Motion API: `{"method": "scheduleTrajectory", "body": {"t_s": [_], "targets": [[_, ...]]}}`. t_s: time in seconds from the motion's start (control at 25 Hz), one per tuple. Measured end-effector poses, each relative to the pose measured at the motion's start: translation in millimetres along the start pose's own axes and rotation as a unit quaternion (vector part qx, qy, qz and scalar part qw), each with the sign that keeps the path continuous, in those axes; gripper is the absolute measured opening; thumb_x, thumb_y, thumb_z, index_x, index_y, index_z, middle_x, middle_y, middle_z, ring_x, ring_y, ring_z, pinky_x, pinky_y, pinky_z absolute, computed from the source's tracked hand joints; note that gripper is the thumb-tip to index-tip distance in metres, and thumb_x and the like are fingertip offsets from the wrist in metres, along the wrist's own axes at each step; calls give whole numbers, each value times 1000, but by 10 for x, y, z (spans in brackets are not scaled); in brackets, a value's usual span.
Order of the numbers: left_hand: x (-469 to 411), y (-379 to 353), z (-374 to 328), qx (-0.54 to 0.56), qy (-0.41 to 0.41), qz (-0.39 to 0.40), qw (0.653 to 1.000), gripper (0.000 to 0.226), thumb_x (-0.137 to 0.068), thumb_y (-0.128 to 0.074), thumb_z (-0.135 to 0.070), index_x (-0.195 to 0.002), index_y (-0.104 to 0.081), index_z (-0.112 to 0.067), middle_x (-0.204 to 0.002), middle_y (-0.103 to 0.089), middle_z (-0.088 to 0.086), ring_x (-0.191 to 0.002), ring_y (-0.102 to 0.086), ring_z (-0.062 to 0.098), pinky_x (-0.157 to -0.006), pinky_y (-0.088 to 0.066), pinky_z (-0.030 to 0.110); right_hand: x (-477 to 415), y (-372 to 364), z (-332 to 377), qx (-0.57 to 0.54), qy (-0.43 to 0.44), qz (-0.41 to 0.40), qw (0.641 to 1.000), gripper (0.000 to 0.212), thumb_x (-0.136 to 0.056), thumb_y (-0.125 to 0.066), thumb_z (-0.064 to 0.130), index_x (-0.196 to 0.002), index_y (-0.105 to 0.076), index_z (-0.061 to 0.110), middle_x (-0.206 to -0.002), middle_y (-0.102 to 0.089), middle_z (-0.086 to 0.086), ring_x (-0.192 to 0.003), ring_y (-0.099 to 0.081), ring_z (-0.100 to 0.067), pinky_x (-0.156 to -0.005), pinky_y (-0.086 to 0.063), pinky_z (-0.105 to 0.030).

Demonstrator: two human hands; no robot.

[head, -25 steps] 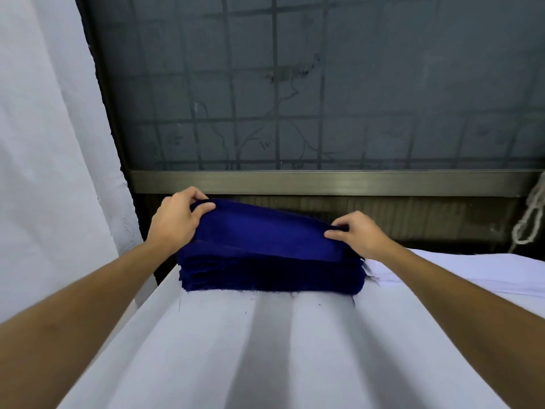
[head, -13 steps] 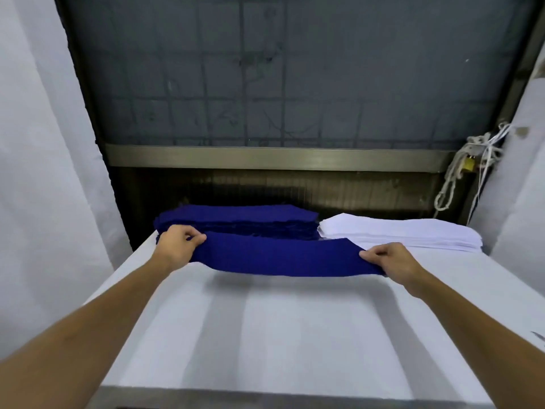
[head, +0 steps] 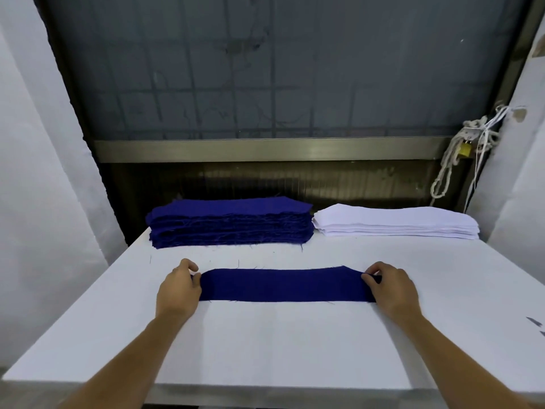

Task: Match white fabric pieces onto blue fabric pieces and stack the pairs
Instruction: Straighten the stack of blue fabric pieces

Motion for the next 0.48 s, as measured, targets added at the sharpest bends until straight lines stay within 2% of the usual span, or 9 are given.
{"method": "scheduleTrajectory", "body": {"t_s": [0.12,0.48], "targets": [[-4,-13,-2,-11,1,-14,1000,3,-103,-50,-21,-105,-50,-19,-95,-62,0,-82,-60,23,-69,-49,37,-6,16,10,19,-1,-11,1000,11,-94,-61,24,-85,-67,24,-74,-68,5,-72,-63,-18,-66,-54,-34],[-20,28,77,21,40,-23,999,9,-102,-56,-23,-99,-57,-15,-90,-64,6,-78,-60,23,-66,-47,37,19,25,39,39,4,-15,999,16,-95,-54,18,-87,-68,20,-79,-69,2,-79,-62,-22,-69,-54,-36]]}}
Point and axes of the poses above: each hand's wrist, its own x-axis away from the middle knuckle, its own y-axis out of the back of the hand, z = x × y, the point moved 8 cm from there along -x, towards the middle knuckle
